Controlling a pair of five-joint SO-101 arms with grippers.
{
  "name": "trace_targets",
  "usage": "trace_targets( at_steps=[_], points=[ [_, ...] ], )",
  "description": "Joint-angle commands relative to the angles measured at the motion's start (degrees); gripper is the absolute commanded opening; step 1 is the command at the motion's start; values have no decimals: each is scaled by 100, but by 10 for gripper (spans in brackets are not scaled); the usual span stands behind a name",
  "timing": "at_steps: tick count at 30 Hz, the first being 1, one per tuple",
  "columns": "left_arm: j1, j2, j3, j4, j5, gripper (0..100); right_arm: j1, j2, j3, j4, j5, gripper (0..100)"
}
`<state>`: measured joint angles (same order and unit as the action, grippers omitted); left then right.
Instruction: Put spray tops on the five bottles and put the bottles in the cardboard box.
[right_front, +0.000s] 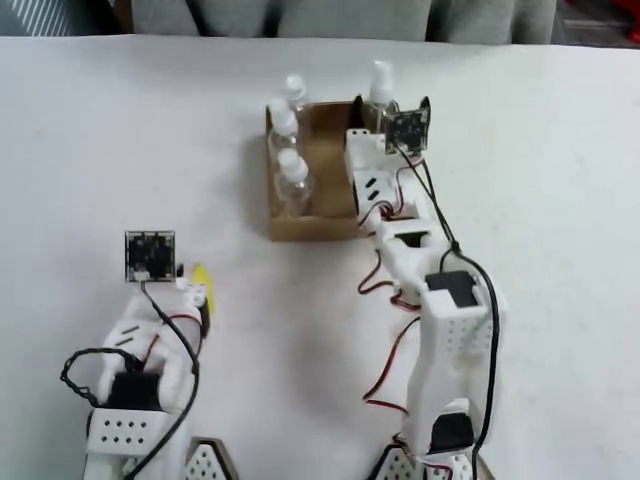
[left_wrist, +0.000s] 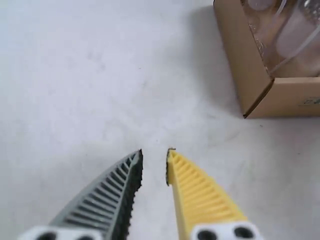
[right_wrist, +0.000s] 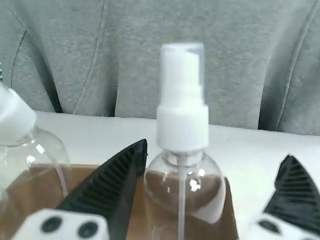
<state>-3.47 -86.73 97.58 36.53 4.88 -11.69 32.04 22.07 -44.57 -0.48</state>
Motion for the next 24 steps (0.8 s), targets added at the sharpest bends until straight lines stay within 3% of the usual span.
trace_targets(
  at_steps=[1, 12, 24],
  points=[
    [48, -75, -26, -167, -53, 94, 66, -620, 79, 31, -62, 356],
    [48, -75, -26, -167, -53, 95, 110, -1429, 360, 40, -571, 355],
    [48, -75, -26, -167, -62, 94, 321, -3468, 2163, 40, -536, 354]
  ],
)
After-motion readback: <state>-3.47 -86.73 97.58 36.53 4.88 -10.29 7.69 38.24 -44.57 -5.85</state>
